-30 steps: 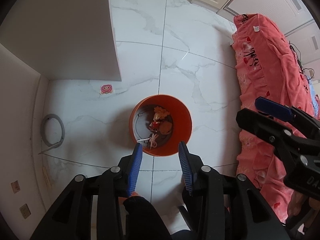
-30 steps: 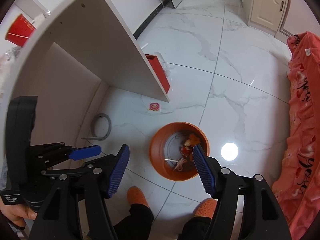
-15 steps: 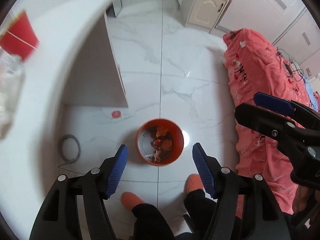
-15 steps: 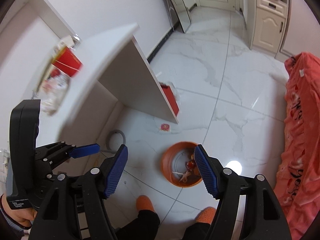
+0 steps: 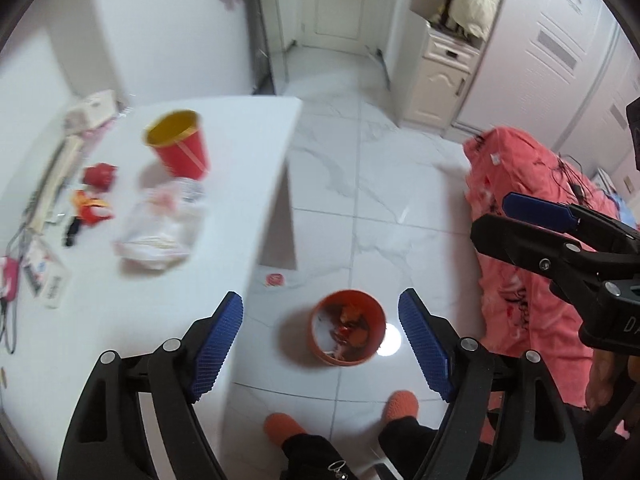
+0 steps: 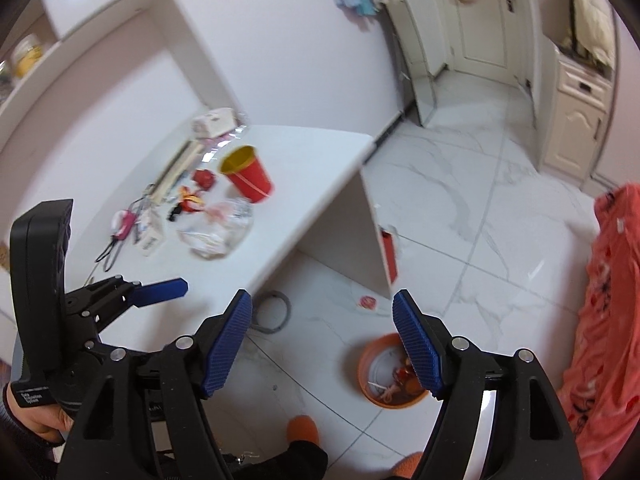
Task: Collect trash
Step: 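Raise both tools and turn back toward the desk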
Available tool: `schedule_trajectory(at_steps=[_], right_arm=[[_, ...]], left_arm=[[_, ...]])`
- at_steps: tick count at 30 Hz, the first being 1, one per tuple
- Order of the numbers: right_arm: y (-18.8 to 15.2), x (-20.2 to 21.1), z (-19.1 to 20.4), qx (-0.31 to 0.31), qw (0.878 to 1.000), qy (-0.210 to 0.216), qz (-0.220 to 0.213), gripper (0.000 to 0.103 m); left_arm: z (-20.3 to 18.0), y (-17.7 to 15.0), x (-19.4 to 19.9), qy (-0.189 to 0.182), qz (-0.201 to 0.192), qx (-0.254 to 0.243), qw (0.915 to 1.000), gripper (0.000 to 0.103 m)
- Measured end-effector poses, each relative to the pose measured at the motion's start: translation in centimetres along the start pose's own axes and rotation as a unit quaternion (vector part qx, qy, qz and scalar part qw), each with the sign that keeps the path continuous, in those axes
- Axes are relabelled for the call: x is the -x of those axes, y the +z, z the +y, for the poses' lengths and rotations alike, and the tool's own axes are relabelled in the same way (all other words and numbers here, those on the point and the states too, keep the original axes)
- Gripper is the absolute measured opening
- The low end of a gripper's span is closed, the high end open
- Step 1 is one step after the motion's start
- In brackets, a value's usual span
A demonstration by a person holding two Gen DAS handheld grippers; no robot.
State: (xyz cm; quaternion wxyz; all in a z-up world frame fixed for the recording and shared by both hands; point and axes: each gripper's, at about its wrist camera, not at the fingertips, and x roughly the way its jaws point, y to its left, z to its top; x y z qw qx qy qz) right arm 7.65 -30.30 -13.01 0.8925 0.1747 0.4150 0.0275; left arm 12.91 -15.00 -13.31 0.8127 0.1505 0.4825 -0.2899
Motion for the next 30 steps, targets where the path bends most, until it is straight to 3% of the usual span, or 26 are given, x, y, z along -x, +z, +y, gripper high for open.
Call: schedule_trajectory(at_steps=[7, 15, 22, 30], right_arm=[[1.1, 0.2, 5.1, 0.047, 0.998, 0.032, -0.007, 0.073], [2.2, -2.1, 11.1, 0.096, 0.993, 0.067, 0.003, 0.073], [3.4, -5.4, 15.5, 0.122, 0.989, 0.083, 0.016, 0.073], [4.7, -11.1, 17.7, 0.123, 0.989, 0.069, 0.041, 0.073]], left_arm=[[4.0, -1.1, 3.1, 0.053, -0.024, 0.037, 0.9976, 0.08], [9.7, -3.3, 5.8, 0.087, -0.031, 0.091, 0.9915, 0.081], [14.3, -4.3, 6.4, 0.097, -0.028, 0.126, 0.9869, 0.082], [18.5, -3.5, 5.0, 0.087, -0.015, 0.128, 0.9879, 0.082]])
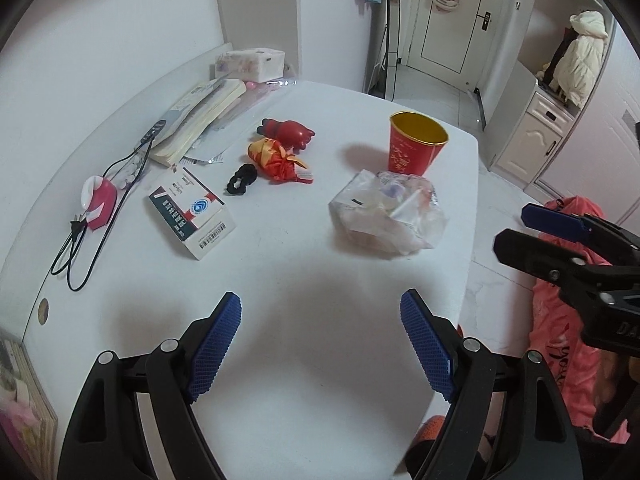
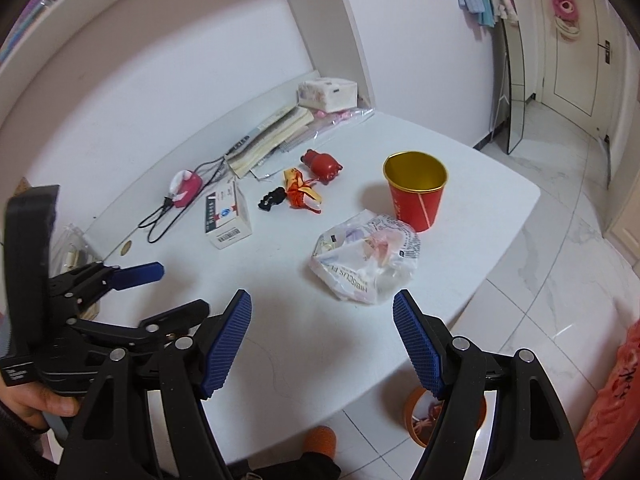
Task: Collect trash
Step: 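Raise both tools and turn back toward the desk, then grasp the clear plastic bag with the right gripper while the left grasps the red cup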
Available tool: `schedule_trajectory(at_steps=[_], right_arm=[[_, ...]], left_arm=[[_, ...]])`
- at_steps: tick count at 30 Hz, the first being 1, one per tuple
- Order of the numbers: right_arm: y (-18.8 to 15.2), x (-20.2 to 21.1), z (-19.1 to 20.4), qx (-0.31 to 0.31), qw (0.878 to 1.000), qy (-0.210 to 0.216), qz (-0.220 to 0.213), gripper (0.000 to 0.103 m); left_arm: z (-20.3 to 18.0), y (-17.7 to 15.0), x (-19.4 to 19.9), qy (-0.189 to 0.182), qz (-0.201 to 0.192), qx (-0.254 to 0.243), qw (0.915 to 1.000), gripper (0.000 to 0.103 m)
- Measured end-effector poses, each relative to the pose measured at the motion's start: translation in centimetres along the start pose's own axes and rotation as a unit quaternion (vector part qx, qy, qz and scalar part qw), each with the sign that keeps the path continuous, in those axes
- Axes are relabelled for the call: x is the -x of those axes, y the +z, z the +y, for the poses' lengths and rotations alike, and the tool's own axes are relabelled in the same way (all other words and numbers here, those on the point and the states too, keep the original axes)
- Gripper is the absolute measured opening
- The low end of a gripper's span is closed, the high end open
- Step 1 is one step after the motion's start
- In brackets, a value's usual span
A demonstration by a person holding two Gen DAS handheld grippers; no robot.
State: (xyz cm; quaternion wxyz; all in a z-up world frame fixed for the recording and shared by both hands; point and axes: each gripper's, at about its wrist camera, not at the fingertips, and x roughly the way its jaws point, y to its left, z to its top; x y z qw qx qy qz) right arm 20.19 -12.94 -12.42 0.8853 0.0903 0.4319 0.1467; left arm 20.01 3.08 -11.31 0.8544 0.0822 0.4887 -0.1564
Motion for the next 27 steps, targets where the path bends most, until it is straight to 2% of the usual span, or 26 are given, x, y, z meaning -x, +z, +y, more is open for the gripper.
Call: schedule_trajectory(at_steps=[10, 21, 27], right_arm=[[2.5, -6.9, -0.7, -0.011, 0.999, -0.034, 0.012, 0.075], [3.5, -10.7, -2.1, -0.036, 0.997, -0.072, 0.02, 0.075], [3.4, -13.5, -2.8, -0.036, 0.993, -0.101, 0.044, 0.075]], left_arm=[[3.9, 2.7, -3.3, -0.011, 0.01, 0.0, 0.9999, 0.082], [2.9, 4.9, -6.0, -0.039, 0.01, -0.053, 0.9978, 0.082], [3.1, 5.4, -7.1, -0.049, 0.014, -0.056, 0.9972, 0.082]])
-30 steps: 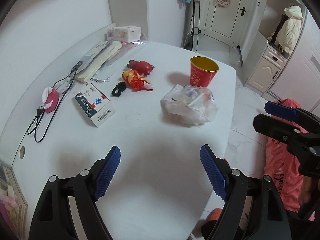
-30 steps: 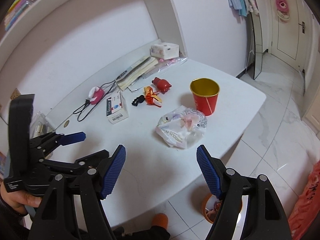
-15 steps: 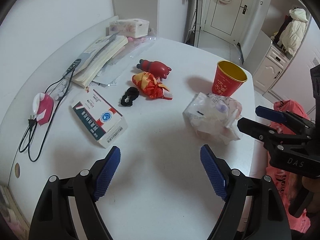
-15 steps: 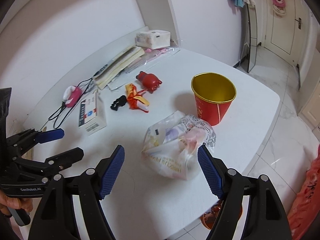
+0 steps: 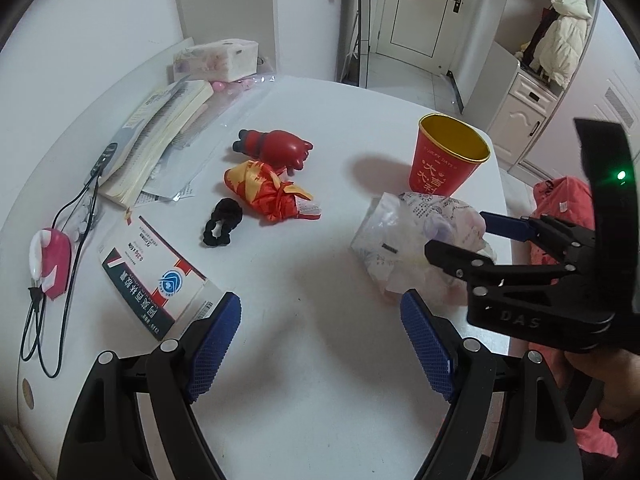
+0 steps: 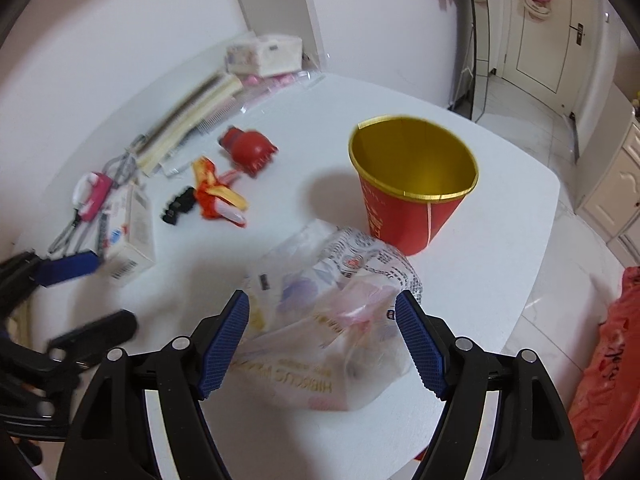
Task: Collect trash
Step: 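Grasp the clear plastic bag with the right gripper while the left grasps the red cup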
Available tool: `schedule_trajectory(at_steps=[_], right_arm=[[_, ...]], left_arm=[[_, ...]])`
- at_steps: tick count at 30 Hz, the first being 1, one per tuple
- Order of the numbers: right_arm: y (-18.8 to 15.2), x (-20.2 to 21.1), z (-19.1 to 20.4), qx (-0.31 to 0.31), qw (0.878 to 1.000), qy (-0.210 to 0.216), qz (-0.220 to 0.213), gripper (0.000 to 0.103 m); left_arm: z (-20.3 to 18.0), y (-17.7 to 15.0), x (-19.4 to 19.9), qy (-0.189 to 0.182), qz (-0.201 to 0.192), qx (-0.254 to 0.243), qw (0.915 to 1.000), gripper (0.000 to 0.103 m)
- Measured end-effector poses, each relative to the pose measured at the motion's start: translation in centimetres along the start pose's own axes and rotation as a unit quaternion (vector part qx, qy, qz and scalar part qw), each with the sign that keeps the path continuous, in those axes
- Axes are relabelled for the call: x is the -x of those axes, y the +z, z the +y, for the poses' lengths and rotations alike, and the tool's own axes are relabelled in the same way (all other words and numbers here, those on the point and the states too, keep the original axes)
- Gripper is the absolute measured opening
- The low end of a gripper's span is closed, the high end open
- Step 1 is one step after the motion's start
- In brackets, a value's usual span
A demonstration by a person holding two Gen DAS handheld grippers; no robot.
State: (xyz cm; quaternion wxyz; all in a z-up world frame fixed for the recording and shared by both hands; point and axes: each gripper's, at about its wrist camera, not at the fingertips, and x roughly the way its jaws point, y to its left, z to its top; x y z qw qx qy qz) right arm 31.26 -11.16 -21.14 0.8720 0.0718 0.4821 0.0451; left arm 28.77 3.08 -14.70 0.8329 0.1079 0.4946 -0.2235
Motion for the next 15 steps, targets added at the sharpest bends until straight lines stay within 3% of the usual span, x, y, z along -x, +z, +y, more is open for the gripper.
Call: schedule_trajectory(at_steps=[2, 3, 9, 15], right_arm=[[-0.2, -0.9, -0.2, 0.002, 1.0, -0.001, 0.008, 0.07], [-0.4, -1.3, -0.2, 0.005, 1.0, -0.002, 0.012, 0.057], [-1.2, -1.6, -0.6, 0.018, 1.0, -0.01, 0.016, 0.025], [-2.5, 0.4, -3.0, -0.006, 1.0, 0.003, 0.012, 0.019]], left_arm=[[0.1, 0.2, -0.3, -0.003, 0.002, 0.0, 1.0, 0.082], [0.1, 0.2, -0.4, -0.004, 0.003, 0.0, 1.0, 0.082], [-0.6, 0.9, -1.0, -0.011, 0.006, -0.006, 0.9999, 0.082], [-2.7, 2.0, -1.8, -0.024, 0.006, -0.02, 0.9995, 0.082]])
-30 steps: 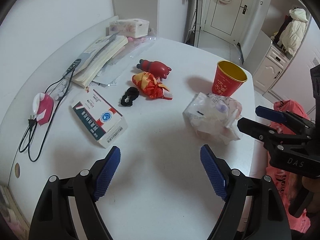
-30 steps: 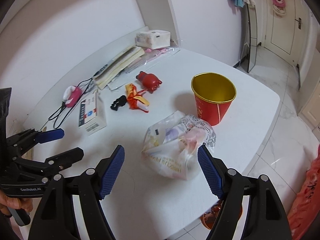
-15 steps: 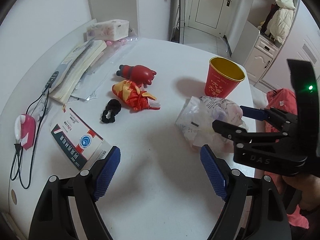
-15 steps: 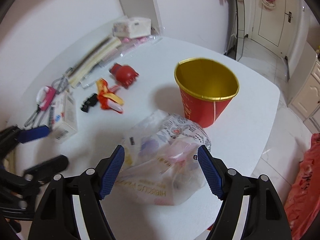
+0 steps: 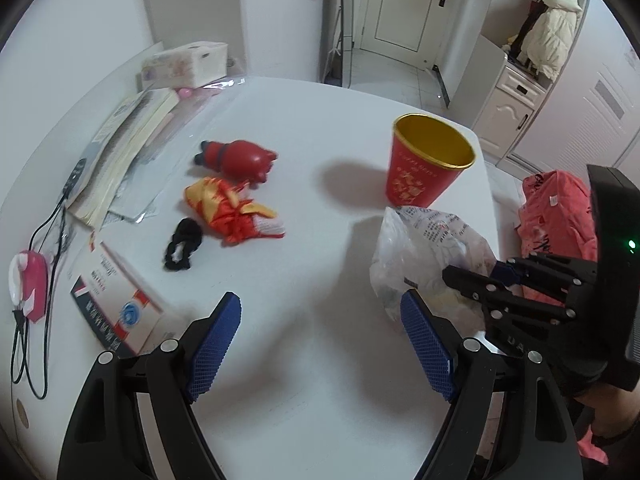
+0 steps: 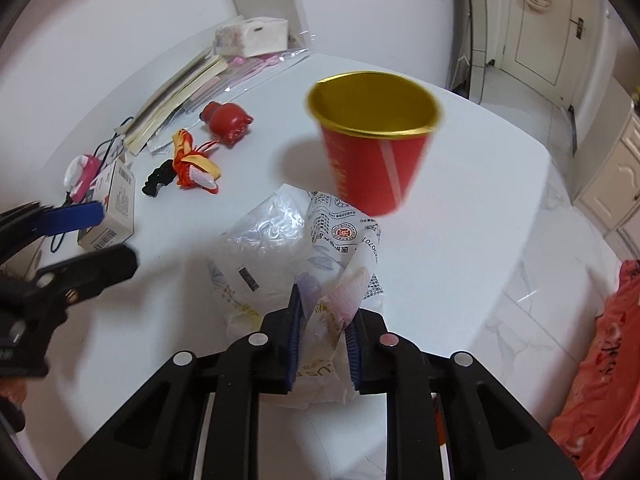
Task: Collect trash
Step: 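Grasp the clear plastic bag with the right gripper while the left grasps the red cup, then carry the plastic bag and red cup over the orange bucket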
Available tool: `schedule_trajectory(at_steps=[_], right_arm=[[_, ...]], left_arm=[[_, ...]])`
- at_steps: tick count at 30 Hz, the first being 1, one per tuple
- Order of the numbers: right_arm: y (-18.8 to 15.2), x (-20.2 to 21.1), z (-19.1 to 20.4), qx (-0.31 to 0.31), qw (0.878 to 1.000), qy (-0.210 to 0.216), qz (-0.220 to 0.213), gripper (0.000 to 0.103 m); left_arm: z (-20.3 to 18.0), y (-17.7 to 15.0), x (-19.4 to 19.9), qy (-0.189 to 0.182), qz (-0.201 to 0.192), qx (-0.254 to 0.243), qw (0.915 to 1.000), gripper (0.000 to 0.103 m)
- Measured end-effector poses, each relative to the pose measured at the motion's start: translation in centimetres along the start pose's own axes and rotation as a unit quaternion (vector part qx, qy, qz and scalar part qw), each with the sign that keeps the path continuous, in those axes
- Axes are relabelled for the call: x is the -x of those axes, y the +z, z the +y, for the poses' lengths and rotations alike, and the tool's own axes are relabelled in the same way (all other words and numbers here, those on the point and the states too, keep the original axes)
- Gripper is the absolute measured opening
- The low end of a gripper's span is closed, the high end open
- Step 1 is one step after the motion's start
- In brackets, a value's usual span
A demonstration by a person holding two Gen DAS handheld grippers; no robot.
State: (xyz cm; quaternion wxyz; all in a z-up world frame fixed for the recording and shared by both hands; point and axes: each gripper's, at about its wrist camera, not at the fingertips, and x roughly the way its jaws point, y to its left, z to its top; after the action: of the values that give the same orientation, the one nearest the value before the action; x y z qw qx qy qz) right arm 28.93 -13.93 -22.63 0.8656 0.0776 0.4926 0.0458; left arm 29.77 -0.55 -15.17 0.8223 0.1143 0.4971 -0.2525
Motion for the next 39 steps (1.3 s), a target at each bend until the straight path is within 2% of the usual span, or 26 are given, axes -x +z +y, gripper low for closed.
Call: schedule_trajectory(at_steps=[8, 11, 13, 15, 27, 29, 30, 32, 33, 34, 39], right_arm=[[-0.9, 3.9, -4.8, -0.039, 0.999, -0.01, -0.022, 0.019], [-0.9, 5.1, -6.5, -0.05, 0.998, -0.012, -0.033, 0.019], [-0.8, 5.7, -7.2, -0.05, 0.998, -0.014, -0.036, 0.019], [-0.7, 6.2, -7.9, -0.05, 0.998, -0.018, -0.039, 0.019], [0.6, 5.8, -10.9, -0.056, 0.997, -0.034, -0.051, 0.019], [0.7, 5.4, -11.1, -0.057, 0.996, -0.035, -0.05, 0.019], [0.9, 5.1, -11.0, -0.059, 0.996, -0.035, -0.049, 0.019], [0.9, 4.8, -11.1, -0.061, 0.997, -0.03, -0.048, 0.019], [0.9, 4.7, -11.0, -0.059, 0.997, -0.03, -0.047, 0.019], [0.9, 4.6, -10.9, -0.059, 0.997, -0.029, -0.046, 0.019], [0.9, 4.2, -10.7, -0.056, 0.997, -0.023, -0.043, 0.019]], left_arm=[[-4.6, 3.2, -2.6, -0.023, -0.006, -0.037, 0.999, 0.082], [-5.9, 4.7, -4.0, -0.02, -0.01, -0.05, 0.9985, 0.082], [-6.5, 5.5, -4.7, -0.03, -0.014, -0.052, 0.9981, 0.091], [-6.9, 6.3, -5.3, -0.037, -0.019, -0.053, 0.9977, 0.091], [-8.4, 8.8, -8.1, -0.027, -0.029, -0.082, 0.9959, 0.091], [-8.2, 8.8, -8.4, -0.03, -0.029, -0.083, 0.9957, 0.082], [-8.1, 8.8, -8.5, -0.035, -0.024, -0.084, 0.9956, 0.07], [-7.8, 8.6, -8.5, -0.034, -0.025, -0.086, 0.9954, 0.068], [-7.7, 8.6, -8.4, -0.038, -0.027, -0.087, 0.9952, 0.065], [-7.6, 8.5, -8.2, -0.039, -0.028, -0.087, 0.995, 0.058], [-6.5, 8.2, -7.4, -0.043, -0.032, -0.076, 0.9956, 0.047]])
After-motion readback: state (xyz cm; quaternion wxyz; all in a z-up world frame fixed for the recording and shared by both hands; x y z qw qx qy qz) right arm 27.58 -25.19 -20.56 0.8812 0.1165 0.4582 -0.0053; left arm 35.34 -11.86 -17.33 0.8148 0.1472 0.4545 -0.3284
